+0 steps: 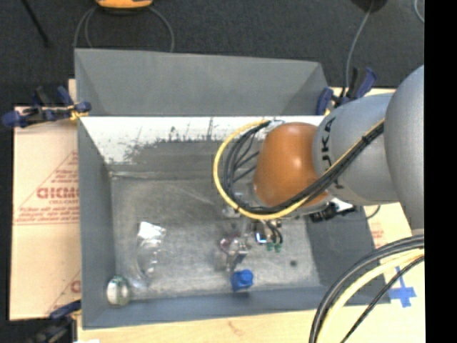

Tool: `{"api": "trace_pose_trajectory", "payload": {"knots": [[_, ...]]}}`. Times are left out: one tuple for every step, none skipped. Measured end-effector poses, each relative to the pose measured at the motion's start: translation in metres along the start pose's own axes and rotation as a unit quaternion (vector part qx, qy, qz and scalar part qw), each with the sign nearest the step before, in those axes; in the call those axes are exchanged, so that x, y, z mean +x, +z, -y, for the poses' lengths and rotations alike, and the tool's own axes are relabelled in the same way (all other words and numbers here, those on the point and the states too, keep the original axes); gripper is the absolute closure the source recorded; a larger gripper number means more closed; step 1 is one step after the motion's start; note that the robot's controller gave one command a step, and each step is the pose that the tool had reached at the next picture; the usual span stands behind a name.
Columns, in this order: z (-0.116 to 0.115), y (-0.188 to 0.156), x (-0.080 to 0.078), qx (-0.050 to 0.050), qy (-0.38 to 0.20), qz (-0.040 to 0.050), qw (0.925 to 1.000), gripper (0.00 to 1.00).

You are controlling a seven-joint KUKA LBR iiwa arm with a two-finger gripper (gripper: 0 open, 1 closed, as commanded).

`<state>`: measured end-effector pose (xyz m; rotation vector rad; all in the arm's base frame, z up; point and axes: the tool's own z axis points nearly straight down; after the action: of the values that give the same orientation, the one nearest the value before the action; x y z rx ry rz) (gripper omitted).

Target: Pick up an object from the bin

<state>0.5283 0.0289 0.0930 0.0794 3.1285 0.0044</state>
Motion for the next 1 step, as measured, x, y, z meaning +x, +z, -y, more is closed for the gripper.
{"api": "trace_pose_trajectory", "payload": {"knots": [[0.0250,0.0193,-0.0006,-0.001,-0.018,-0.0009,0.9998,0.00]]}}
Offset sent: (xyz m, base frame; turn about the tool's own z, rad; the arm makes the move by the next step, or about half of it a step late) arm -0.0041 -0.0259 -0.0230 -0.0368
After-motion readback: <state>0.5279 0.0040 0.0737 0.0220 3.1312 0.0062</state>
